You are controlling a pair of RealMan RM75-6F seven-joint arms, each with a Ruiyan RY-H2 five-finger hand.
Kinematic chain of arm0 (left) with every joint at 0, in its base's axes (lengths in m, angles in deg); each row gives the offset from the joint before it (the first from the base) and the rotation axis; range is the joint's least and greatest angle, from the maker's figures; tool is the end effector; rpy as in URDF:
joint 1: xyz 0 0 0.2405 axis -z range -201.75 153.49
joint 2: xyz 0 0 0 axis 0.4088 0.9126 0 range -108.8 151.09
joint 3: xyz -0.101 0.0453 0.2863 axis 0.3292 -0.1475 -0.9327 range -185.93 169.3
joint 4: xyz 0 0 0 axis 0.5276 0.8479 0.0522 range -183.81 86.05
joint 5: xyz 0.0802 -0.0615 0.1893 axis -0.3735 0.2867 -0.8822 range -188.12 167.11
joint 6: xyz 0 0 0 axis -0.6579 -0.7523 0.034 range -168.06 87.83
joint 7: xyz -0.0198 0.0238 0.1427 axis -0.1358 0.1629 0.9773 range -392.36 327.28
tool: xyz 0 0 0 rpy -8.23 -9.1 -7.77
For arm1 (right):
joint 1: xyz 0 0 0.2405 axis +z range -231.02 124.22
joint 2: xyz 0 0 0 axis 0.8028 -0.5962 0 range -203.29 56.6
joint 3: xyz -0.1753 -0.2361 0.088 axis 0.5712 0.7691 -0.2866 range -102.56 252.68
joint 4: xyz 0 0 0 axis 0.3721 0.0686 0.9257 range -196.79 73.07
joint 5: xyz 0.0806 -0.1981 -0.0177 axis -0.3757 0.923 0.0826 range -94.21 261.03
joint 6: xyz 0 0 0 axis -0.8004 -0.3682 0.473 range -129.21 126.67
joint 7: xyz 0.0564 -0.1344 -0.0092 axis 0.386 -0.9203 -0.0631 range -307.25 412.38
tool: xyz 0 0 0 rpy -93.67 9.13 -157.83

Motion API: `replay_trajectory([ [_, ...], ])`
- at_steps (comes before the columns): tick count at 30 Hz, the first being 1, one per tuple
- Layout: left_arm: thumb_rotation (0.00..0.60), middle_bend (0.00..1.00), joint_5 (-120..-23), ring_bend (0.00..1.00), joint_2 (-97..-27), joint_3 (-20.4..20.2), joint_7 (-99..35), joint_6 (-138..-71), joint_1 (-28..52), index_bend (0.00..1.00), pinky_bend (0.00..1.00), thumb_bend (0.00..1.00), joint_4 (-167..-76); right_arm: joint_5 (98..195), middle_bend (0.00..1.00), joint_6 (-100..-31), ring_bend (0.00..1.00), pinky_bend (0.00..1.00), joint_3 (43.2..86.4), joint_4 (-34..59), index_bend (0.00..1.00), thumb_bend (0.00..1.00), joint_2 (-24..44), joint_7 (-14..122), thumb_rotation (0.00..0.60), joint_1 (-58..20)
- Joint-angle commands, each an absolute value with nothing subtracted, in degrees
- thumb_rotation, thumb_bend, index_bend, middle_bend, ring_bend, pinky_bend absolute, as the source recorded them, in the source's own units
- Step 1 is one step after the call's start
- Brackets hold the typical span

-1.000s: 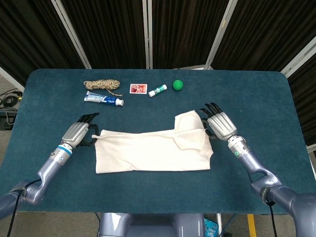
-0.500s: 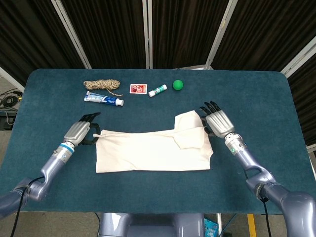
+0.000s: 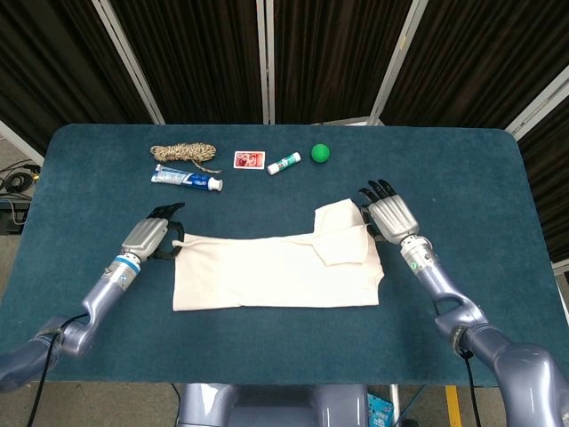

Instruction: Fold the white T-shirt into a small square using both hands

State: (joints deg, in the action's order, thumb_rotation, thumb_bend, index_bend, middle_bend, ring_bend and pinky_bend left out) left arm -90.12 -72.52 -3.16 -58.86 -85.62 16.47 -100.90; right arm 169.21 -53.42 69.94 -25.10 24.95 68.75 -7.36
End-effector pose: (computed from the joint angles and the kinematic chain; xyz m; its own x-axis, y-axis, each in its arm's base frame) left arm -0.3001 0.4200 -0.0201 0.2264 0.4119 0.8827 0.9690 -0.1870 -0.1613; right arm -0.2716 -0.4692 -0.0022 0.5703 -0.1311 0.8109 -0.7829 -0.3856 0.4883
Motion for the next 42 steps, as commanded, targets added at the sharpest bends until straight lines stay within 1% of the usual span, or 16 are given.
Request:
replay_trajectory([
  [1, 0.600, 0.00, -90.0, 0.00, -73.1, -3.1, -58.7, -85.6, 16.6, 0.83, 0.00, 0.61, -100.3, 169.0, 0.17, -53.1, 0.00, 0.00, 69.9, -25.6, 0.74, 0.43, 25.4, 68.7, 0.600, -7.2],
  [7, 0.600, 0.00, -89.8, 0.00, -73.9, -3.0, -59.1, -85.2, 16.7, 0.79, 0.00, 0.61, -98.5, 168.9, 0.17, -52.9, 0.00, 0.00, 69.8, -26.4, 0.74, 0.43, 25.8, 69.2, 0.600, -6.8],
  [10, 0.600, 0.00, -89.8, 0.00, -73.9, -3.2, -59.1, -84.4, 16.9, 0.72, 0.00, 0.61, -98.2, 168.8, 0.17, -52.7, 0.00, 0.00, 69.8, -26.8, 0.74, 0.43, 26.1, 69.3, 0.600, -6.7],
  [13, 0.600, 0.00, -89.9, 0.00, -73.6, -3.4, -59.1, -83.8, 17.0, 0.50, 0.00, 0.61, -98.3, 168.6, 0.17, -52.5, 0.00, 0.00, 69.8, -27.2, 0.74, 0.43, 26.4, 69.4, 0.600, -6.6],
  [15, 0.600, 0.00, -90.0, 0.00, -73.4, -3.5, -59.2, -83.6, 17.0, 0.25, 0.00, 0.61, -98.4, 168.6, 0.17, -52.5, 0.00, 0.00, 69.8, -27.5, 0.74, 0.43, 26.5, 69.5, 0.600, -6.6],
  [17, 0.600, 0.00, -90.2, 0.00, -73.2, -3.5, -59.4, -83.9, 17.0, 0.08, 0.00, 0.61, -98.5, 168.5, 0.17, -52.5, 0.00, 0.00, 69.8, -27.8, 0.74, 0.43, 26.8, 69.5, 0.600, -6.7],
  [18, 0.600, 0.00, -90.3, 0.00, -73.0, -3.6, -59.4, -84.0, 16.9, 0.03, 0.00, 0.61, -98.5, 168.5, 0.17, -52.4, 0.00, 0.00, 69.8, -27.9, 0.74, 0.43, 26.9, 69.5, 0.600, -6.7],
  [20, 0.600, 0.00, -90.5, 0.00, -72.7, -3.7, -59.1, -84.1, 16.9, 0.00, 0.00, 0.61, -98.7, 168.5, 0.17, -52.4, 0.00, 0.00, 69.8, -28.3, 0.74, 0.43, 27.1, 69.5, 0.600, -6.7],
  [25, 0.600, 0.00, -90.8, 0.00, -71.5, -3.9, -58.7, -84.9, 16.7, 0.00, 0.00, 0.61, -100.2, 168.4, 0.17, -52.2, 0.00, 0.00, 69.9, -28.9, 0.74, 0.43, 27.6, 69.6, 0.600, -6.7],
  [33, 0.600, 0.00, -90.9, 0.00, -69.4, -3.0, -58.4, -87.9, 16.1, 0.00, 0.00, 0.61, -102.6, 168.3, 0.17, -52.1, 0.00, 0.00, 70.0, -30.0, 0.73, 0.43, 28.1, 69.2, 0.600, -6.7],
  [39, 0.600, 0.00, -90.6, 0.00, -68.0, -2.6, -57.7, -88.7, 15.8, 0.00, 0.00, 0.61, -104.4, 168.1, 0.16, -52.1, 0.00, 0.00, 69.8, -30.8, 0.73, 0.42, 28.6, 68.4, 0.600, -6.6],
  [42, 0.600, 0.00, -90.2, 0.00, -67.2, -2.4, -56.8, -88.9, 15.6, 0.00, 0.00, 0.61, -105.6, 167.7, 0.16, -51.6, 0.00, 0.00, 69.7, -31.2, 0.70, 0.39, 29.0, 67.9, 0.600, -6.6],
])
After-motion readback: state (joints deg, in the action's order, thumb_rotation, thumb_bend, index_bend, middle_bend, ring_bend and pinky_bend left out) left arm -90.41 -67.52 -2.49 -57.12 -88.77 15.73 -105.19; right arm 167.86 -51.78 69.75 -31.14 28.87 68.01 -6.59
